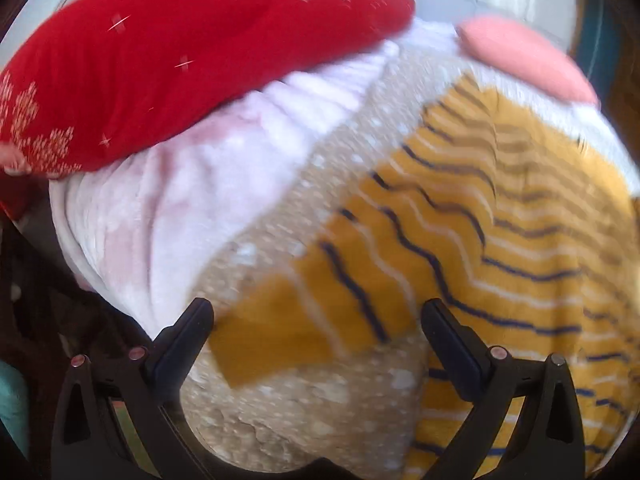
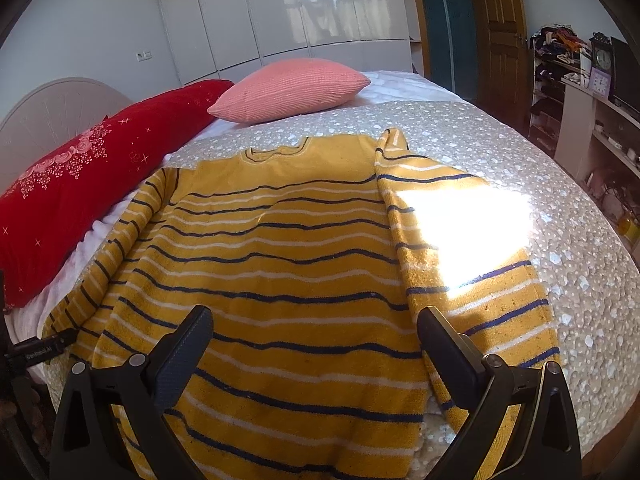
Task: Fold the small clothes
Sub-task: 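Grasp a sweater sleeve cuff with the right tool and pull it outward flat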
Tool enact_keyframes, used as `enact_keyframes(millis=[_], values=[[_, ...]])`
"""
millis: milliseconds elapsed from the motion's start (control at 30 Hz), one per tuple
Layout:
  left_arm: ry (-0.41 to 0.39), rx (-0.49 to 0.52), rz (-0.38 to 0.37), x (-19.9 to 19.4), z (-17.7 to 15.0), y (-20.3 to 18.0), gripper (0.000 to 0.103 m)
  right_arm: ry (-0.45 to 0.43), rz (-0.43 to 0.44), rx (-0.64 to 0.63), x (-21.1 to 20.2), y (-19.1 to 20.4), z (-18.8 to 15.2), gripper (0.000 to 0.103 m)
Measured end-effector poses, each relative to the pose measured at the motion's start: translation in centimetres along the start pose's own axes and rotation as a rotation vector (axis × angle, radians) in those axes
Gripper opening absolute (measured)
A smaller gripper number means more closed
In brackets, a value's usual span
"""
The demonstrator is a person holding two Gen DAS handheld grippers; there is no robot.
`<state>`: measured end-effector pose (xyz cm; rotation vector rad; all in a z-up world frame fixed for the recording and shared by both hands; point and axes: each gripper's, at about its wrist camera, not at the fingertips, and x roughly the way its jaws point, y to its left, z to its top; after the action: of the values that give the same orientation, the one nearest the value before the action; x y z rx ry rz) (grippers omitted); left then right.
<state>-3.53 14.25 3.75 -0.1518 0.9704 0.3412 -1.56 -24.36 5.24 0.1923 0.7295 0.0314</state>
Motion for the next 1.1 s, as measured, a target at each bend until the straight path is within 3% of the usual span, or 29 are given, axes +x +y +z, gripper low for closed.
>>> enact_keyframes(millis=[200, 367, 433, 567, 633, 667, 700, 800, 867, 1000, 1067, 1100], values=[[-0.054, 0.02, -0.099, -3.2, -0.5, 0.0, 0.103, -0.015, -0.009, 0.033, -0.2, -1.0, 0.3, 0.103], [-0.083, 0.087, -0.141, -5.0, -1.6, -2.4, 0.103, -0.105, -0.133, 0.011, -2.3, -3.6, 1.0, 0.103], [-0.07, 0.104, -0.159, -5.0, -2.0, -3.3, 0.103, -0.084, -0.173, 0.006, -2.2, -5.1, 0.6, 0.103], [-0.044, 0.137, -0.169, -4.4, -2.4, -5.0, 0.103, -0.003, -0.154, -0.019, -1.1, -6.4, -1.2, 0.103], [-0.036, 0.143, -0.174, -4.5, -2.5, -5.5, 0.103, 0.03, -0.154, -0.069, -0.2, -6.3, -2.1, 0.094], [-0.033, 0.143, -0.176, -4.6, -2.5, -5.6, 0.103, 0.042, -0.152, -0.091, 0.2, -6.2, -2.5, 0.075], [-0.036, 0.141, -0.175, -4.8, -2.5, -5.6, 0.103, 0.06, -0.154, -0.106, 0.7, -6.3, -2.7, 0.044], [-0.042, 0.129, -0.165, -5.1, -2.3, -5.2, 0.103, 0.076, -0.12, -0.015, 1.0, -9.3, -1.8, 0.008], [-0.044, 0.117, -0.164, -5.2, -2.2, -4.6, 0.103, 0.036, -0.205, 0.067, 0.1, -12.1, -0.4, 0.005], [-0.034, 0.108, -0.166, -5.0, -2.3, -4.5, 0.103, -0.088, -0.551, 0.308, -3.4, -19.4, 1.6, 0.011], [-0.032, 0.119, -0.171, -4.9, -2.6, -4.9, 0.103, -0.107, -0.507, 0.406, -5.3, -21.5, 1.8, 0.014], [-0.03, 0.13, -0.176, -4.8, -2.8, -5.5, 0.103, -0.12, -0.442, 0.397, -6.0, -21.1, 1.8, 0.024]])
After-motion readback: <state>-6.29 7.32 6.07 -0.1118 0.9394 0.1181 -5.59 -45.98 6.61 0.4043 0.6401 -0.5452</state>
